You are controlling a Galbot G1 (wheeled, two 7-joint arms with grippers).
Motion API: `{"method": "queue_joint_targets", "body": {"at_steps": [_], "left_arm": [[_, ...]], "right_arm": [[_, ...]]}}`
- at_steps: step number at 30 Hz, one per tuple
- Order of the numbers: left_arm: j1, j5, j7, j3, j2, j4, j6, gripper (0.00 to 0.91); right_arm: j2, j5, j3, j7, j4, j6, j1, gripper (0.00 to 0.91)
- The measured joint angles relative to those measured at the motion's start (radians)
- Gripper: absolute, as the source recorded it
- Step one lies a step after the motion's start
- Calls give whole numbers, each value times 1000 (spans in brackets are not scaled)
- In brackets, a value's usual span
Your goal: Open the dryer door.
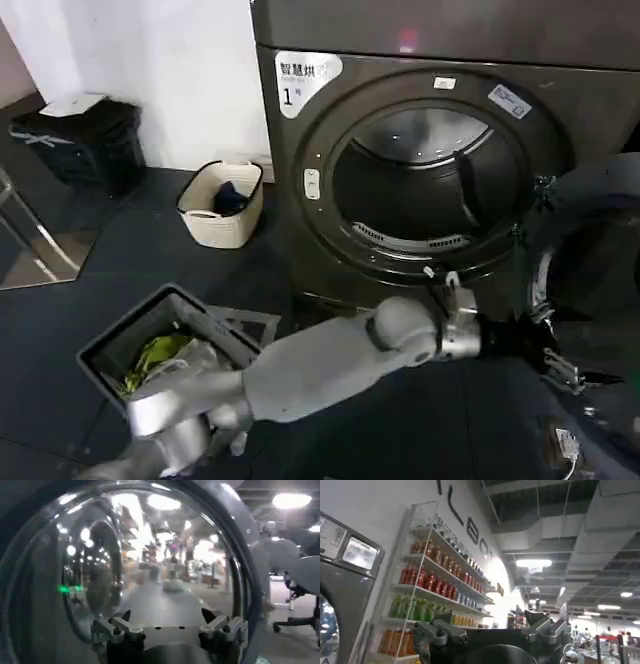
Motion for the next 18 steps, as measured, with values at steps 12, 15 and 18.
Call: {"method": "queue_joint_targets", "body": {"at_steps": [12, 15, 18], "left_arm": [[-22, 52, -38, 8, -63, 112, -65, 907], [-29, 58, -63, 10, -62, 149, -94, 907], [-29, 60, -75, 10, -62, 158, -105, 907]], "right_arm": [[-6, -1, 0, -22, -12, 4, -5, 907], [-5, -1, -7, -24, -14, 6, -3, 907], [-7, -1, -9, -27, -14, 6, -2, 907]]}}
